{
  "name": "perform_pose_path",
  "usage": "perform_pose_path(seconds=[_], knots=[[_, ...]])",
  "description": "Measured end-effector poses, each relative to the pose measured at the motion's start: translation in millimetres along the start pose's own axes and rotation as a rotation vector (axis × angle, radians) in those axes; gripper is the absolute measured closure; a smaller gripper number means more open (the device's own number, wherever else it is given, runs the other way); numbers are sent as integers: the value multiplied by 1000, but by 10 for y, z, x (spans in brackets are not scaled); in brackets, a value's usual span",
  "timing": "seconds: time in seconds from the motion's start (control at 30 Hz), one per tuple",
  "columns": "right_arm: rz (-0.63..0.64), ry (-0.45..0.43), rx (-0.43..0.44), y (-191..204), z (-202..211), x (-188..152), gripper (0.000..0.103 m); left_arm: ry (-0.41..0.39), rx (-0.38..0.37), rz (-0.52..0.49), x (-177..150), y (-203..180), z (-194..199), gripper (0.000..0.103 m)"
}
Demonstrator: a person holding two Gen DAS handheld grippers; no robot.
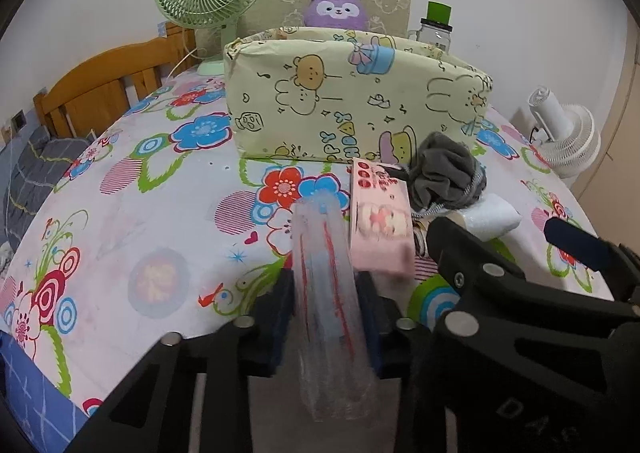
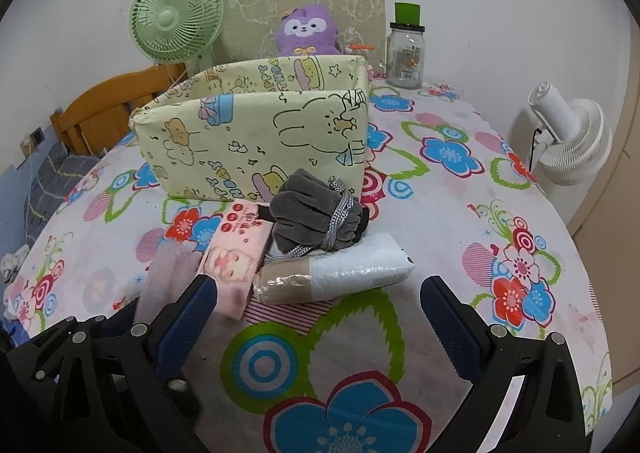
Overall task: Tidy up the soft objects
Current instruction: 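Grasp clear plastic case with left tool while right tool grasps white rolled cloth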
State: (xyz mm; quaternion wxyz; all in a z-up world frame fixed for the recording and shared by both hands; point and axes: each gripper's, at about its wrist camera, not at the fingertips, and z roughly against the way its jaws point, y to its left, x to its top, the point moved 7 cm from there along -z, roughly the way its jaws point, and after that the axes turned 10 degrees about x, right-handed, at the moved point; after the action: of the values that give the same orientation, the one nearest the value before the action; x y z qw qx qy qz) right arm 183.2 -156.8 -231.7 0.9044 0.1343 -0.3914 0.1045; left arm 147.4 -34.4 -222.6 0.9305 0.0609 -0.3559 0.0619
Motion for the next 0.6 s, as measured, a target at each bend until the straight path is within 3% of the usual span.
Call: perform_pose_path(seconds=[0.2, 0.6], knots=[[-24, 11, 3, -56, -85, 44, 0, -46, 49, 2, 136, 110, 24, 81], [-66, 51, -31, -219, -243, 78, 6, -60, -15, -82, 217, -164, -55, 81]])
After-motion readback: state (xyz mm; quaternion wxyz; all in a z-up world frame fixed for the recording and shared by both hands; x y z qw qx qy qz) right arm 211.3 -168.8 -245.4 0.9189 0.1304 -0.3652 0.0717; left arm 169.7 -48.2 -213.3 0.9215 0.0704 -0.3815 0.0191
